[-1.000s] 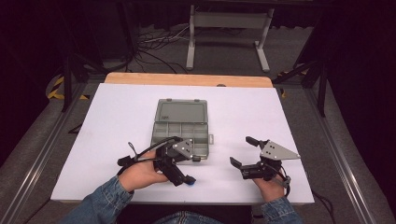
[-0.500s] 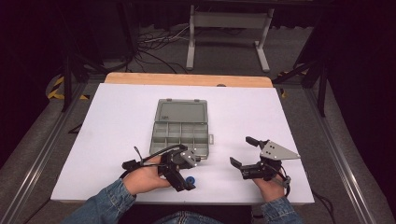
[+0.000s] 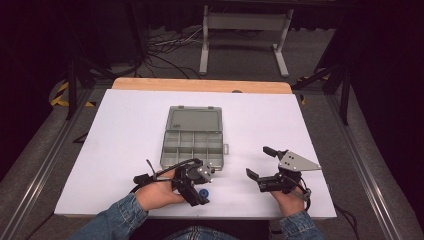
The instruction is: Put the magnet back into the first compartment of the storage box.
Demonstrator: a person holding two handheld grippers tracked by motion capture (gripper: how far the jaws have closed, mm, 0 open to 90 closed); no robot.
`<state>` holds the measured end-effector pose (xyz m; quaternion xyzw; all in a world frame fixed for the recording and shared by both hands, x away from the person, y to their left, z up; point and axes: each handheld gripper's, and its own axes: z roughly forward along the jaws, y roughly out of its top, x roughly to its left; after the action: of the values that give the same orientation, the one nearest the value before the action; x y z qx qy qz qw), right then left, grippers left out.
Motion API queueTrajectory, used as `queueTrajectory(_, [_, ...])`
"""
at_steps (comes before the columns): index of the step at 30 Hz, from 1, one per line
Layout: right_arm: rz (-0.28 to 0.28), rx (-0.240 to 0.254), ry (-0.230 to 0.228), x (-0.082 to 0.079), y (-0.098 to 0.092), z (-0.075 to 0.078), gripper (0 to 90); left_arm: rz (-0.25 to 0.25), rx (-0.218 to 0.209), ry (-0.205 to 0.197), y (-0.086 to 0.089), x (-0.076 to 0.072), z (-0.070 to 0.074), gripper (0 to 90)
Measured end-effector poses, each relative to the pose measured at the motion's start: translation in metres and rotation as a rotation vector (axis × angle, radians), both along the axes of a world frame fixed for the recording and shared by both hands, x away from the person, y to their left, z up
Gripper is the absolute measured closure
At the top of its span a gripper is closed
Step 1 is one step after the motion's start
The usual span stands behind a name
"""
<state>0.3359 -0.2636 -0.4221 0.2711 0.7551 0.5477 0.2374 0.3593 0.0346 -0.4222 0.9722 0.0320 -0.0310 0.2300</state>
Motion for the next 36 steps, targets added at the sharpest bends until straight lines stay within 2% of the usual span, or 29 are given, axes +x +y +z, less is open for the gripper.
queueTrajectory(6, [0.002, 0.001, 0.004, 0.0002, 0.0003, -0.0003, 5.7, -0.014, 0.031, -0.008, -0.0023, -0.0001, -0.0048, 39.1])
queueTrajectory(15, [0.006, -0.002, 0.008, 0.0004, 0.0004, -0.0005, 5.7, -0.012, 0.053, -0.021, -0.0044, -0.0027, -0.0074, 45.4])
queueTrajectory(24, [0.012, -0.006, 0.01, 0.0003, 0.0009, -0.0006, 5.7, -0.01, 0.07, -0.06, -0.0055, -0.0032, -0.0089, 56.1])
queueTrajectory(27, [0.014, -0.005, 0.009, 0.0004, 0.0013, -0.0008, 5.7, -0.01, 0.071, -0.069, -0.0053, -0.0035, -0.0085, 61.7])
queueTrajectory(31, [0.014, -0.006, 0.01, 0.0003, 0.0011, -0.0007, 5.7, -0.008, 0.072, -0.077, -0.0051, -0.0046, -0.0078, 62.2])
queueTrajectory(36, [0.014, -0.007, 0.009, 0.0005, 0.0012, -0.0008, 5.7, 0.006, 0.043, -0.073, -0.0005, -0.0028, 0.0003, 62.4])
